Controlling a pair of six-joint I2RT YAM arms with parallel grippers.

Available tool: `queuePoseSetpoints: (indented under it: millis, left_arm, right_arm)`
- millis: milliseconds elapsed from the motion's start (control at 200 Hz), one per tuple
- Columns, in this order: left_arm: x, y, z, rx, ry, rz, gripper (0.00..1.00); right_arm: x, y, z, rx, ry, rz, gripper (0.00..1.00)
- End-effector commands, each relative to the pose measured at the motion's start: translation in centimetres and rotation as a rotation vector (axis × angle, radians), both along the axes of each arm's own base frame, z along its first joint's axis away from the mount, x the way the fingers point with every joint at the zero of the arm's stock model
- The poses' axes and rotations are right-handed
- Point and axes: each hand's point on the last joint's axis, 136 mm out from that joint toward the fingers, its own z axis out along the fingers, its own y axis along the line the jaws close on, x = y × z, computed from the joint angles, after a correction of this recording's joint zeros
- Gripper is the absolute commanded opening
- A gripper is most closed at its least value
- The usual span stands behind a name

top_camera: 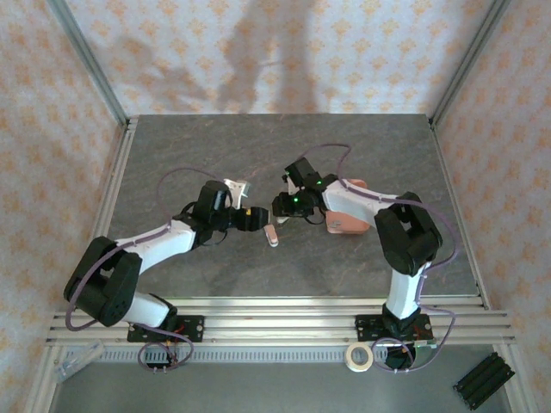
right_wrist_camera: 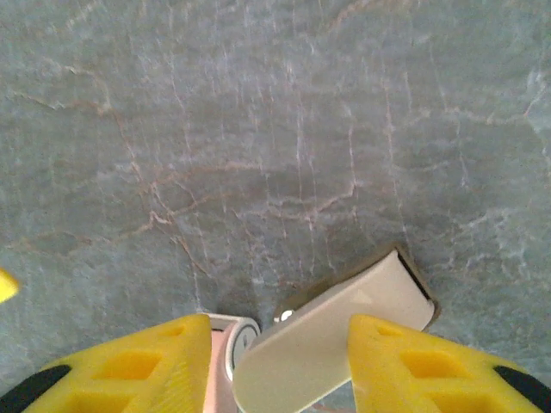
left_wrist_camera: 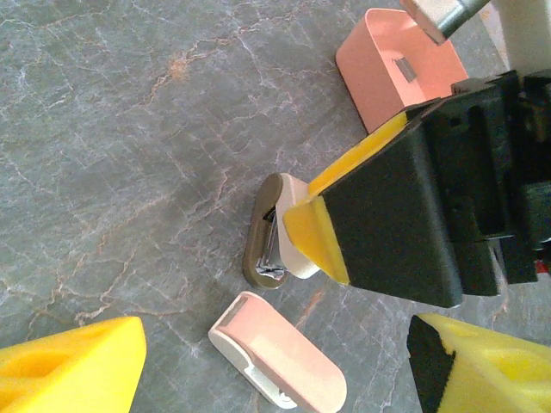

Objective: Load the staples into the stapler

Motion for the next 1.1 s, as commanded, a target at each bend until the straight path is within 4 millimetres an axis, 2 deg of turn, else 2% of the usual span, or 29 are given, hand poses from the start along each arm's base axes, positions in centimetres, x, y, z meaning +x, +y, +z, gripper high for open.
queuePoseSetpoints:
  millis: [0,185,295,375,480,535,606,676,721,841,911,996,1046,1051,1056,1066,1096]
  left_arm:
    - [-0.2,0.8,0.4,0.016,-0.025,0.016,0.81]
    - [-0.5,1.2,0.8,0.022,-0.041,0.029,0.81]
    - [-0.7,1.4,0.6,0.028,-0.039,0.034,0.81]
    - [-0.8,1.6,0.6,0.033,-0.037,0.04,0.81]
    - [-0.8,2.3,0.4,0.068,-0.033,0.061,0.81]
    - [-0.7,2.7,0.5,0.085,-0.04,0.08,0.81]
    - [-0.5,3.1,0.5,0.099,-0.045,0.105,0.82]
    - [-0.3,3.6,0.8,0.111,-0.05,0.133,0.83]
    - [0.0,4.2,1.3,0.124,-0.061,0.167,0.85]
    - [0.9,6.9,3.2,0.186,-0.126,0.286,0.89]
    - [1.2,9.2,4.5,0.242,-0.176,0.373,0.93]
    - [1.4,12.6,5.8,0.334,-0.224,0.496,0.98]
    - [1.3,14.8,6.3,0.392,-0.242,0.578,1.0]
    - [1.3,15.0,6.3,0.395,-0.244,0.586,1.0]
    - [1.3,15.2,6.4,0.398,-0.245,0.592,1.0]
    - [1.3,15.6,6.4,0.407,-0.247,0.606,1.0]
    - [1.3,16.7,6.6,0.431,-0.261,0.645,1.0]
  right_arm:
    - [-0.2,-0.6,-1.0,-0.084,0.013,0.012,0.4]
    - [-0.9,-1.1,-2.2,-0.158,0.032,0.012,0.28]
    - [-1.6,-1.8,-4.6,-0.214,0.074,0.0,0.24]
    - [-2.4,-3.0,-6.7,-0.275,0.124,-0.029,0.2]
    - [-4.1,-5.1,-8.6,-0.349,0.175,-0.064,0.19]
    - [-4.5,-6.1,-9.2,-0.382,0.176,-0.088,0.19]
    - [-4.4,-6.6,-9.2,-0.406,0.171,-0.096,0.18]
    - [-3.6,-5.8,-8.1,-0.367,0.137,-0.099,0.18]
    - [-2.7,-4.9,-6.6,-0.323,0.093,-0.096,0.21]
    - [0.1,-3.1,-0.9,-0.234,-0.06,-0.09,0.26]
    - [1.5,-3.0,2.7,-0.203,-0.167,-0.104,0.35]
    - [2.6,-4.0,6.5,-0.182,-0.282,-0.14,0.56]
    - [3.2,-5.6,8.0,-0.174,-0.33,-0.184,0.69]
    - [3.3,-5.9,8.4,-0.168,-0.341,-0.194,0.79]
    - [3.3,-5.9,8.4,-0.168,-0.341,-0.194,0.79]
    - [3.5,-6.5,8.8,-0.165,-0.356,-0.21,0.98]
    - [3.7,-7.5,9.3,-0.158,-0.38,-0.235,1.0]
